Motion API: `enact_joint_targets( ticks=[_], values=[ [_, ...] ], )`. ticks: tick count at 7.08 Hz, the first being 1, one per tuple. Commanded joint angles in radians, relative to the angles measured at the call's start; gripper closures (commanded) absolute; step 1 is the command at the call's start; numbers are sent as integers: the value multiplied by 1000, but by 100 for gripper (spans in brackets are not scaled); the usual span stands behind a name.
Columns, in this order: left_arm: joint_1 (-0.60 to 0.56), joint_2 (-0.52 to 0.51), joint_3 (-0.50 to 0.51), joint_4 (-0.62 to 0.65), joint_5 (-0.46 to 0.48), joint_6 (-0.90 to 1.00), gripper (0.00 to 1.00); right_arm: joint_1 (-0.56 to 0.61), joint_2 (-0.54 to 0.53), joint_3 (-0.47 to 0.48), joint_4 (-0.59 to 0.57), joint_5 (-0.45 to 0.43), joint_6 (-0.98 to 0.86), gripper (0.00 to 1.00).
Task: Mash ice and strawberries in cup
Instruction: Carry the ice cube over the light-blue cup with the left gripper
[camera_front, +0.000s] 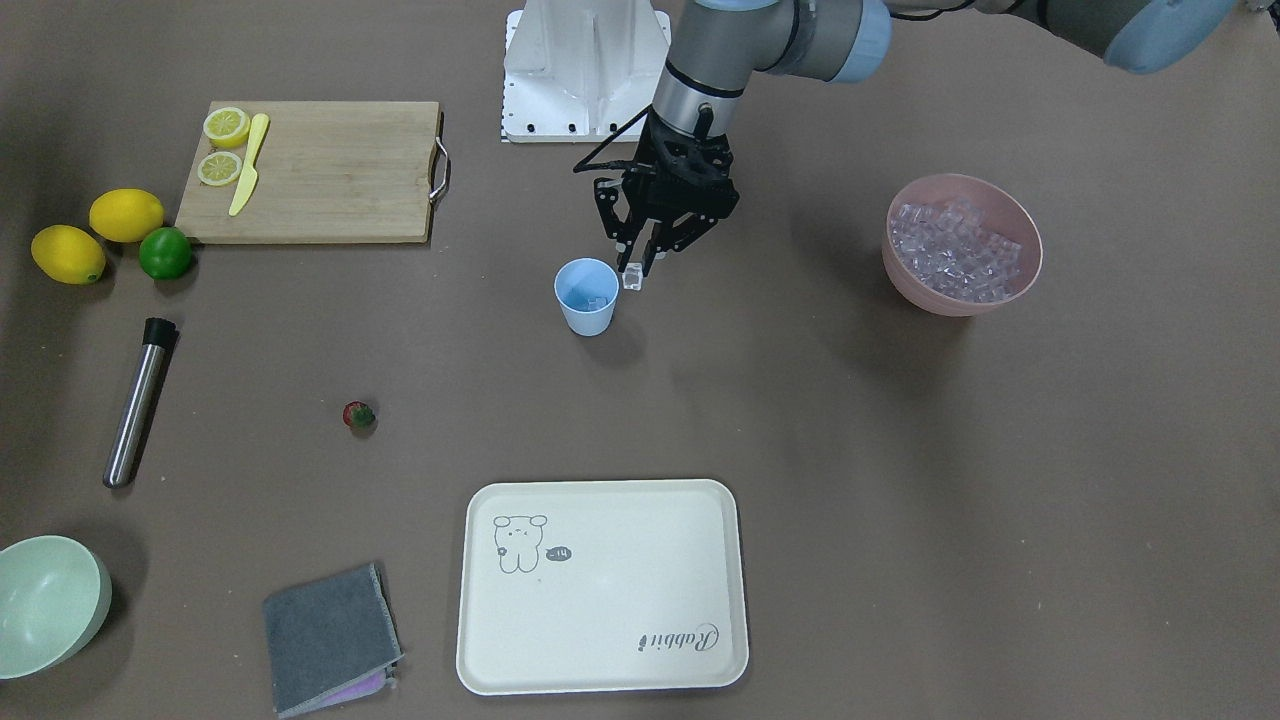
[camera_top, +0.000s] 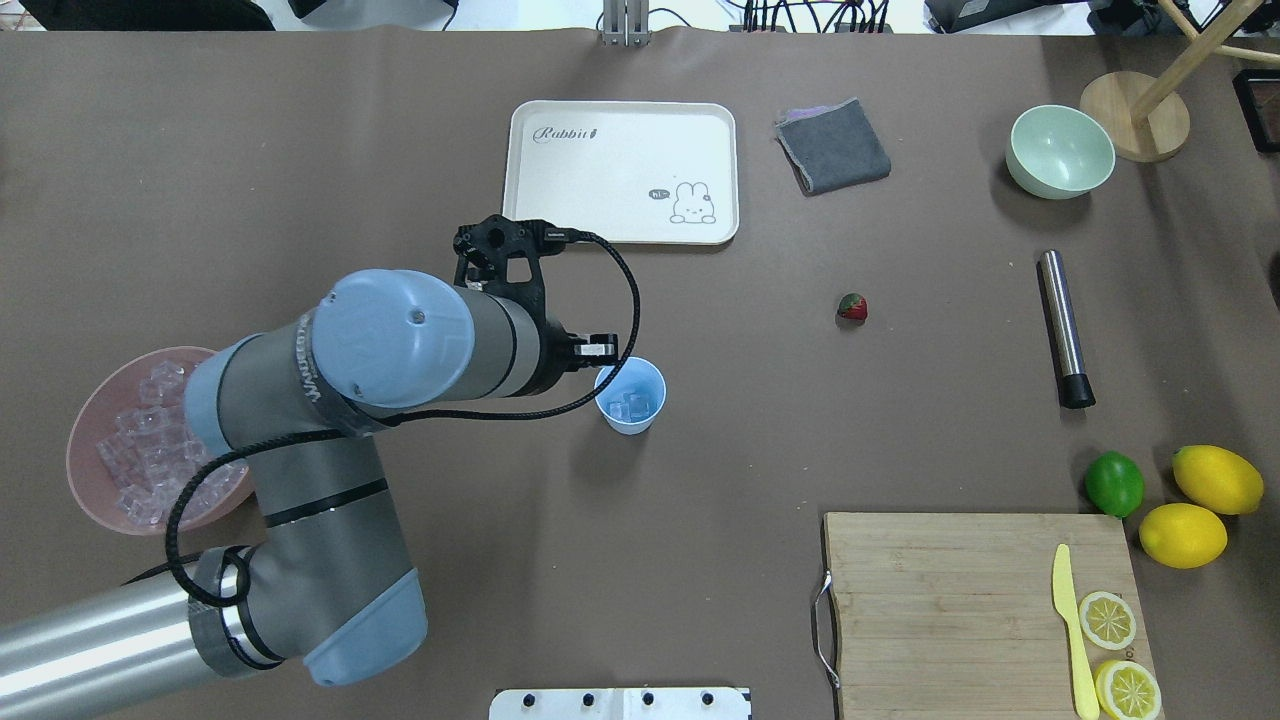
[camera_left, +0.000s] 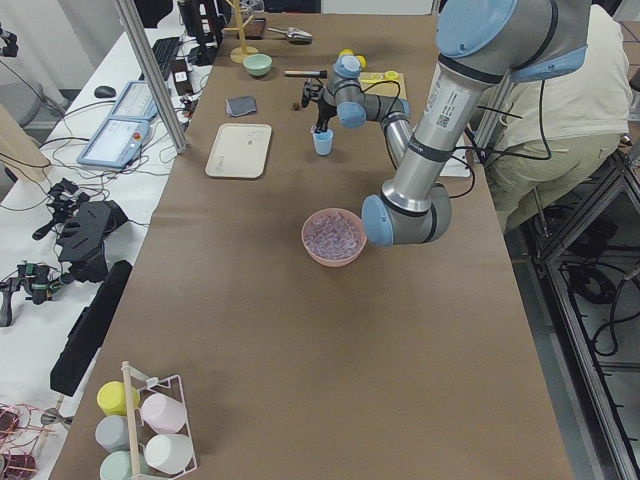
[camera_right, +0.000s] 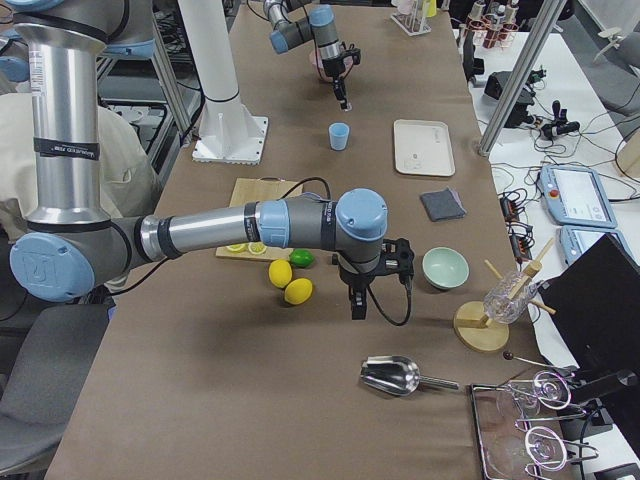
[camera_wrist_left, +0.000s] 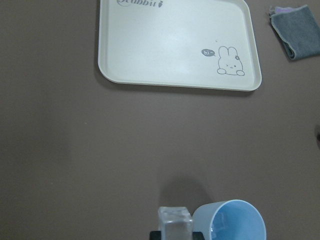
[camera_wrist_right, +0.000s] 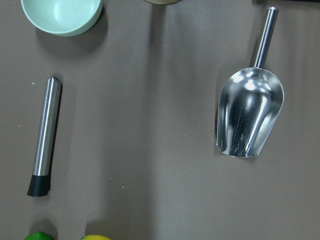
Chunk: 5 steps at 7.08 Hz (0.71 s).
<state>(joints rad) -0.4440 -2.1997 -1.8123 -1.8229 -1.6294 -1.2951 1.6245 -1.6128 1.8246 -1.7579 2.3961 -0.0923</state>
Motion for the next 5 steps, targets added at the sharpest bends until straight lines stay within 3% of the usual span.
enact_joint_targets(
  ticks=[1,4,5],
  values=[
    [54,-17,40,-18,42,-15,100,0,1,-2,0,-2,-1,0],
    [76,-37,60,-19,68,-27,100,0,-1,-2,0,0,-1,0],
    [76,-38,60,-18,68,-27,86,0,-1,-2,1,0,-3,0]
  ],
)
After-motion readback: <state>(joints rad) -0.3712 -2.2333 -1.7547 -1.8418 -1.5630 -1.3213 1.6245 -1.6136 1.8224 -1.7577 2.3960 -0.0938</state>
